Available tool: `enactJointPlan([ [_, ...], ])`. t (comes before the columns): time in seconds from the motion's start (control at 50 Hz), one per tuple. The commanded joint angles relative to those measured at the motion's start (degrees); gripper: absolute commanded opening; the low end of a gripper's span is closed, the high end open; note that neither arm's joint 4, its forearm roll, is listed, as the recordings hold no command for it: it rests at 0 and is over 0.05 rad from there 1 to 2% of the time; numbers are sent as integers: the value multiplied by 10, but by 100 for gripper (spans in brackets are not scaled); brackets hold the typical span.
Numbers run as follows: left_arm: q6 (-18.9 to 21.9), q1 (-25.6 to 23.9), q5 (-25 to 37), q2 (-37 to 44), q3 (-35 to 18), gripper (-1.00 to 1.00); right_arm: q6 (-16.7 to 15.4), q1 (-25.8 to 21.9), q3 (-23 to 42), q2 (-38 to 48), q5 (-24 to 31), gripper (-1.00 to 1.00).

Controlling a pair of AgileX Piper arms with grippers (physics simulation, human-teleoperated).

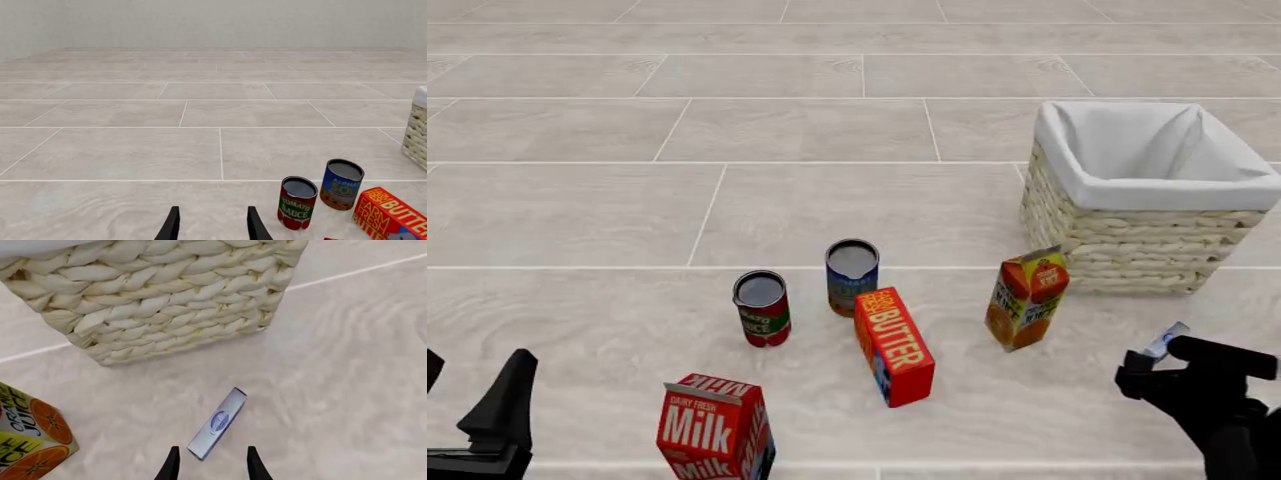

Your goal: Pick the cream cheese and place it in the basket.

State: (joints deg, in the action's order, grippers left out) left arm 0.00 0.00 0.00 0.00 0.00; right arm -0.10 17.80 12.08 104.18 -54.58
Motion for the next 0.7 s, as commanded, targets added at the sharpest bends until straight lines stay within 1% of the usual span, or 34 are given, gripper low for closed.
enactJointPlan([
  [0.02,0,0,0,0,0,100,-3,-3,11,26,-13,100],
  [0.16,0,0,0,0,0,100,-2,-4,11,23,-9,100],
  [0.24,0,0,0,0,0,100,-1,-3,14,35,-19,100],
  [0.56,0,0,0,0,0,100,5,-4,10,28,-22,100],
  [0.58,0,0,0,0,0,100,1,-3,10,27,-22,100],
  [0.6,0,0,0,0,0,100,0,-3,8,24,-22,-100],
  [0.62,0,0,0,0,0,100,-5,-13,7,22,-23,-100],
  [0.68,0,0,0,0,0,100,-1,-10,5,18,-20,-100],
  [0.7,0,0,0,0,0,100,-5,-9,4,17,-20,-100],
])
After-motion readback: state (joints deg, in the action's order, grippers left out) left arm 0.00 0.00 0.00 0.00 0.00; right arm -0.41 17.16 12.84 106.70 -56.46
